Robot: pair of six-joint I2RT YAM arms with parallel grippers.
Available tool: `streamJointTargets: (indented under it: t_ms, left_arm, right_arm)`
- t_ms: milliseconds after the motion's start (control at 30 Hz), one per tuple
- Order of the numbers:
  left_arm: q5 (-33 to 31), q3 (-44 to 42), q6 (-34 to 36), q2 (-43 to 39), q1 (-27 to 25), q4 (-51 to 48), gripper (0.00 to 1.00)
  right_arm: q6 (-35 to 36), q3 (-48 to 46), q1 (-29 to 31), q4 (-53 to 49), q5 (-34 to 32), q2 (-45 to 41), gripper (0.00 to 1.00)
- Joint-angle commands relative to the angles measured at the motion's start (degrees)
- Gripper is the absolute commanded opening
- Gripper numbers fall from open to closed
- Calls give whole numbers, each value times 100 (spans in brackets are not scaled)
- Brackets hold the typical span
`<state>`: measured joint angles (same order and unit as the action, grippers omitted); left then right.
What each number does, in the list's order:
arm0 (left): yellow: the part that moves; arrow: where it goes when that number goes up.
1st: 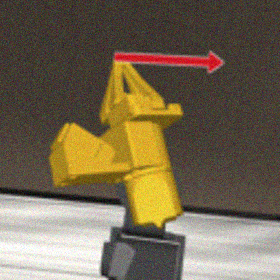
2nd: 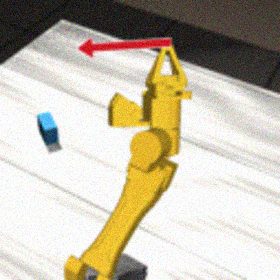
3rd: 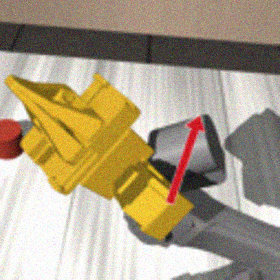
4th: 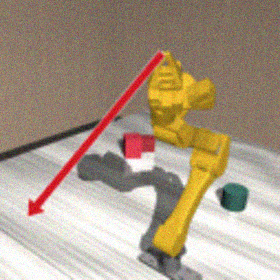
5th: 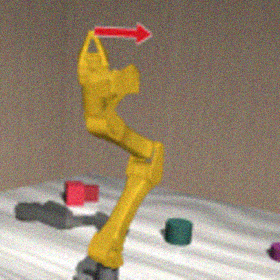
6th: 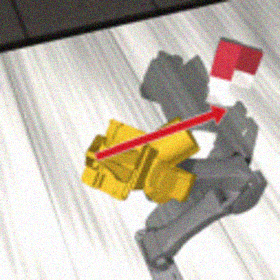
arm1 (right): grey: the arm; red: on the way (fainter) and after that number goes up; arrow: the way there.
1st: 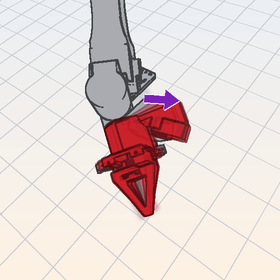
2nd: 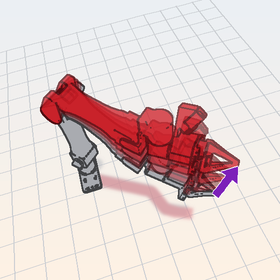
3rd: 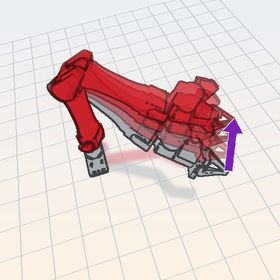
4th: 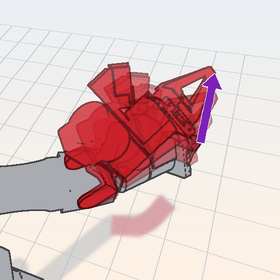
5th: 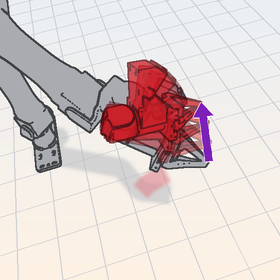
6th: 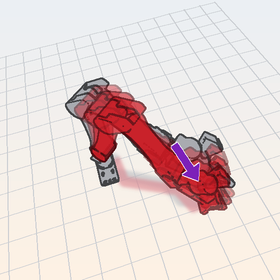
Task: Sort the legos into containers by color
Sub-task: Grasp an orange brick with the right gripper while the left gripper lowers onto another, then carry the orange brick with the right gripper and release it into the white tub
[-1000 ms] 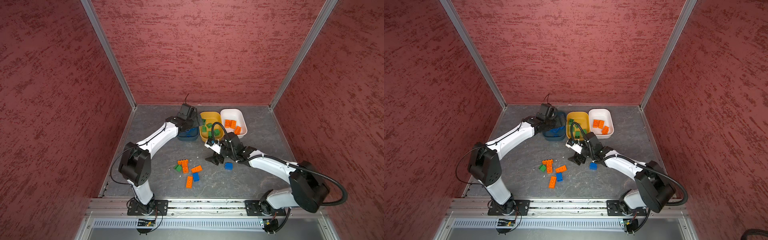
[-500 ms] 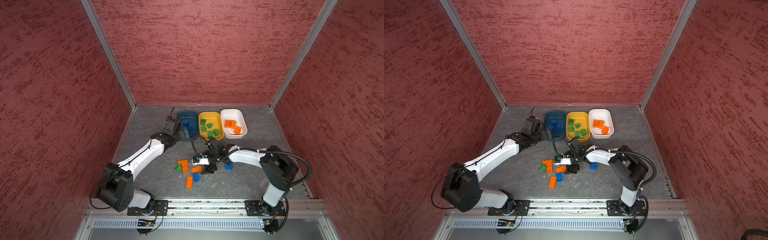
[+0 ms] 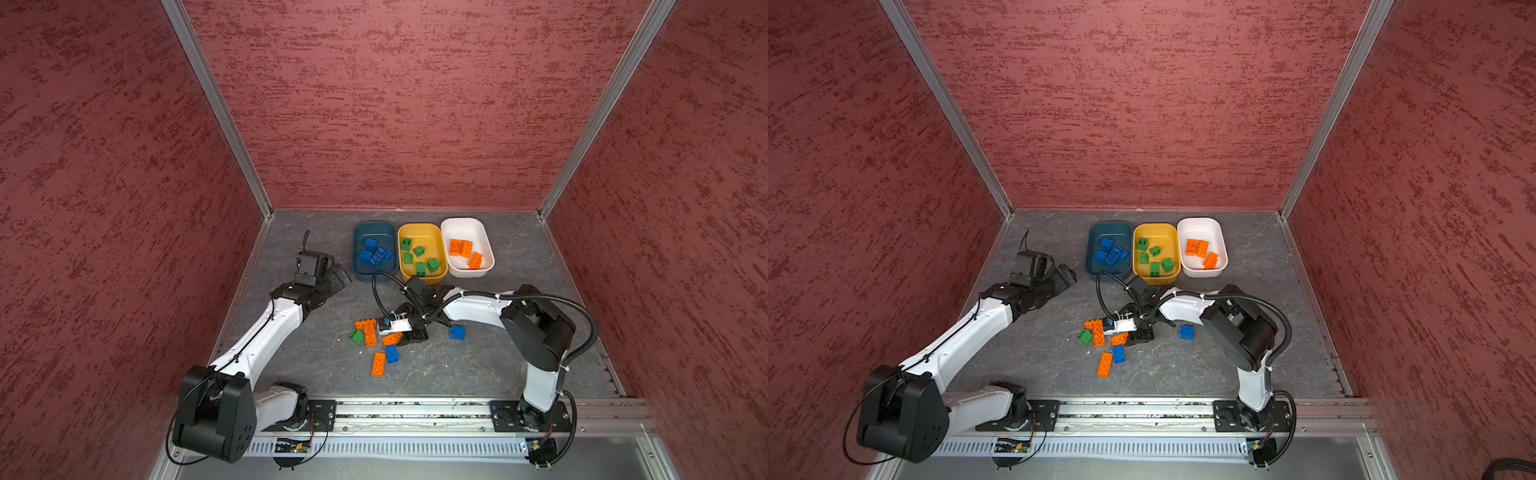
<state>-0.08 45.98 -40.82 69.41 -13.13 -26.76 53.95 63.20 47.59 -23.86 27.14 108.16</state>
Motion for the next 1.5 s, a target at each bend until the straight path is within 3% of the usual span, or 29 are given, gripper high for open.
streamJointTargets:
  t_ms: [0, 233, 400, 600, 900, 1167, 1467]
  left_arm:
    - [511, -141, -348, 119, -130, -361, 99]
    - [600, -266, -1202, 466, -873, -519, 100]
    - [633, -187, -1410, 972, -1169, -420, 99]
    - [792, 157, -1418, 1705, -1405, -480, 99]
    - [1125, 662, -1260, 2219, -1623, -382, 99]
    - [1584, 1283, -1016, 2903, -1801, -206, 99]
    - [1990, 2461, -396, 3762, -2251, -470, 99]
  right_arm:
    - [-15, 73, 48, -150, -333, 105, 42]
    - [-308, -446, -110, 292, -793, -563, 31]
    - [-868, -1103, -484, 1133, -628, -1498, 31]
    - [-2573, -1848, -1351, 2596, -384, -2863, 32]
    - [-4328, -2467, -2683, 3842, -1403, -3764, 31]
    - [-5110, -2054, -3739, 3416, -1813, -3163, 33]
    - [-5440, -609, -4009, 2167, -2291, -1697, 37]
